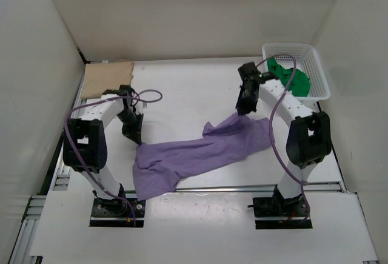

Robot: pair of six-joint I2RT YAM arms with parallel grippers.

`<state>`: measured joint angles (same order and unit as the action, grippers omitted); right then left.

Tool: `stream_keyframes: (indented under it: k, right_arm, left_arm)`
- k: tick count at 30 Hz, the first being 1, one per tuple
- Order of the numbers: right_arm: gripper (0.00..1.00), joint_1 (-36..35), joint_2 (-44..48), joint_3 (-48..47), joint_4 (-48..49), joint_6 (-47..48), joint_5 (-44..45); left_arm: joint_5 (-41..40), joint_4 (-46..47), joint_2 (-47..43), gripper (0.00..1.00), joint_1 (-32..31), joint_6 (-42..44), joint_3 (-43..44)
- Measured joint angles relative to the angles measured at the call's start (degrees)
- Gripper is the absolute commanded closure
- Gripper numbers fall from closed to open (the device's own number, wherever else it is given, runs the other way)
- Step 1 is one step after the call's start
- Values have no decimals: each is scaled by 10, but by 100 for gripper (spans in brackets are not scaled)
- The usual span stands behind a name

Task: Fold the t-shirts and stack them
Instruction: Flatten out the tshirt

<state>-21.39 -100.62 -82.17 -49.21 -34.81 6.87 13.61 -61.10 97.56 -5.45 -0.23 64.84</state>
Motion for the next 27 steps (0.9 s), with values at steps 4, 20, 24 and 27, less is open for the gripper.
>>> stream_keyframes:
  k: [4, 20, 24, 27]
  right_arm:
    - [100, 32, -76, -230, -38, 10, -31]
    - [100, 189, 125, -313, 168, -51, -194]
    - [100, 181, 186, -181, 181, -47, -214]
    - [100, 180, 190, -134, 167, -40, -212]
  left_arm:
    - [-67, -1, 1, 90, 15, 0, 150]
    - [-247, 185, -115, 90, 19, 0, 423]
    - [-248, 182, -180, 90, 4, 0, 252]
    - [-250, 159, -186, 90, 1, 2, 199]
